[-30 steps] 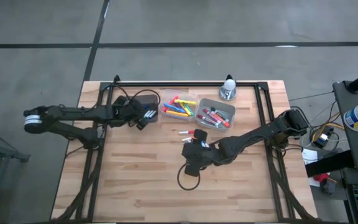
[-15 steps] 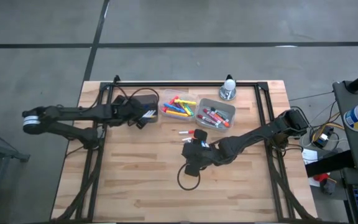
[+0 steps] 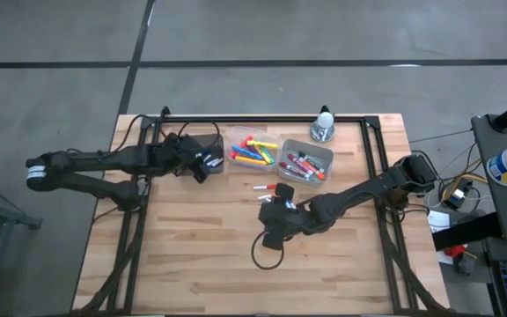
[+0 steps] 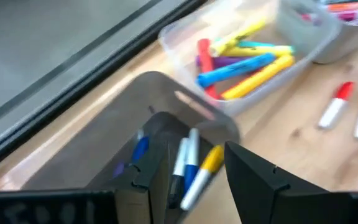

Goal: Pick & Place Markers
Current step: Put the light blue mini marker into the black bin

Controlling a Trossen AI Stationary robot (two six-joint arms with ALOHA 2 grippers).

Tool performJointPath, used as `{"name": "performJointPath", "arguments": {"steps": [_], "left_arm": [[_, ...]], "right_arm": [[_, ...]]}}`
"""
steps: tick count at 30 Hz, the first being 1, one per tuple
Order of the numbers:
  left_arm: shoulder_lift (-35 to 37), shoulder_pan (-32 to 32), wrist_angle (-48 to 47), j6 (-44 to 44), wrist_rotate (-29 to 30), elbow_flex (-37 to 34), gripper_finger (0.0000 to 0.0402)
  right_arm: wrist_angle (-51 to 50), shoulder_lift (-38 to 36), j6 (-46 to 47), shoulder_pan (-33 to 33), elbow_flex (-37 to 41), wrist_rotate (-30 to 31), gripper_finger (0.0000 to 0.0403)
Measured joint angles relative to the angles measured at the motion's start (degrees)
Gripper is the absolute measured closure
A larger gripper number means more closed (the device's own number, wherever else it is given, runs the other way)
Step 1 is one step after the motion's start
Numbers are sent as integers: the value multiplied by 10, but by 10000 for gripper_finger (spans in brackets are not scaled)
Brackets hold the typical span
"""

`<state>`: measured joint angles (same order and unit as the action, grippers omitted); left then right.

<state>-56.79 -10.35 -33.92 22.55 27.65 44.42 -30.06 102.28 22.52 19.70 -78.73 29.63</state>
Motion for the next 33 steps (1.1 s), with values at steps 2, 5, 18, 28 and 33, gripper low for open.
{"name": "performJointPath", "arguments": {"steps": [2,5,18,28,33], "left_arm": [[5,9,3,2,-8,0,255],[10,23,14,1,-9,-1,255],[34,121,118,-19,-66,-18,255],[36,222,273,-39,-94,-63,255],[33,262,316,-71,-102,-87,255]], "right_arm": [[1,0,0,1,3,-1,229],[2,0,0,1,7,-1,229],[-65,0,100,1,16,4,229],[-87,0,112,1,47,6,235],[-84,0,109,1,46,6,244]]}}
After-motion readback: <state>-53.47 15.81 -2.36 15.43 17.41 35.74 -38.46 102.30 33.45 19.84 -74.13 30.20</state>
